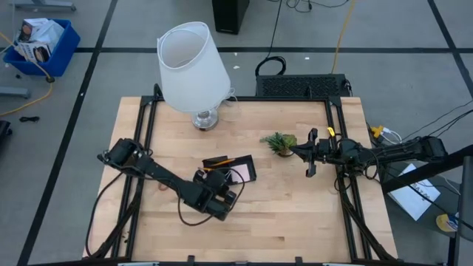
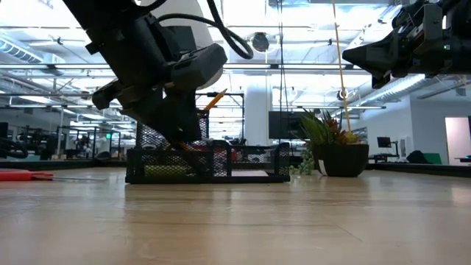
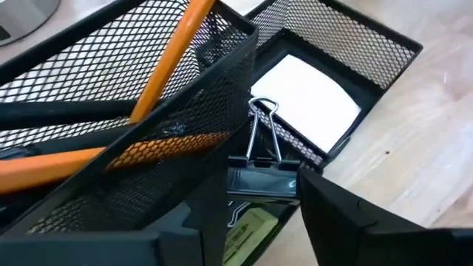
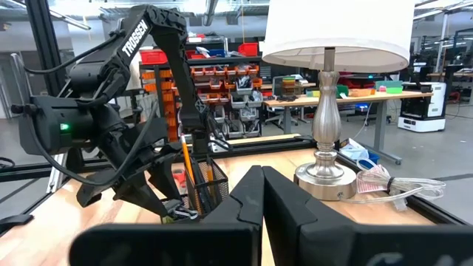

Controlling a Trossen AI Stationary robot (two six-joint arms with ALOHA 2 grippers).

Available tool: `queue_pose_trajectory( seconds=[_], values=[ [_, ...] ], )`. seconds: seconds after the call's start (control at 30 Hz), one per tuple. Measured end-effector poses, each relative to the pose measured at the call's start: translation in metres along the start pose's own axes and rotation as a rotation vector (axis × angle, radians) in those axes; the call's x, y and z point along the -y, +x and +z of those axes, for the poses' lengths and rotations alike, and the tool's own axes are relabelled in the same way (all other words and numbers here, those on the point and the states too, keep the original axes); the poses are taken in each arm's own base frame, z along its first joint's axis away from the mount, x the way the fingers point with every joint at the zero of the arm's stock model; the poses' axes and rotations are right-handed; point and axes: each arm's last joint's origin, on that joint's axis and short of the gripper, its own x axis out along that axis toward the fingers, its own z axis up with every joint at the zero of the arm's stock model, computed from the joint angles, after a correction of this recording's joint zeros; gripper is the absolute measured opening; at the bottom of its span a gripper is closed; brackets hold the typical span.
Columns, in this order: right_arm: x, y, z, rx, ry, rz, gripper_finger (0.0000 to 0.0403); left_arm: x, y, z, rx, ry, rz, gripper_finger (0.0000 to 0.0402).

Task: Pick and place office supplies into organizer
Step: Put the black binder clip into the black desk organizer, then put the orange scissor into the black desk organizer

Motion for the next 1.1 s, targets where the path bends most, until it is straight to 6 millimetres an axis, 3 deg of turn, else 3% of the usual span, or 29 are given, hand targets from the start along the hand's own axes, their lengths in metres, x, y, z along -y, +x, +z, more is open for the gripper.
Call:
queue_pose_trajectory(
  seconds=[0.13,0.43,0.67,1.1],
  values=[
    [0.000,0.000,0.000,0.000,0.000,0.000,0.0000,-0.002,0.000,-0.001,-0.008,0.030,0.012,0.0151],
    [0.000,0.000,0.000,0.000,0.000,0.000,0.0000,-0.003,0.000,-0.001,-0.019,0.079,0.025,0.0221],
    [0.000,0.000,0.000,0.000,0.000,0.000,0.0000,-0.001,-0.003,-0.006,-0.090,0.045,-0.005,0.0233],
    [0.000,0.000,0.000,0.000,0.000,0.000,0.0000,0.007,-0.054,-0.060,-0.063,0.222,-0.153,0.0234]
  ],
)
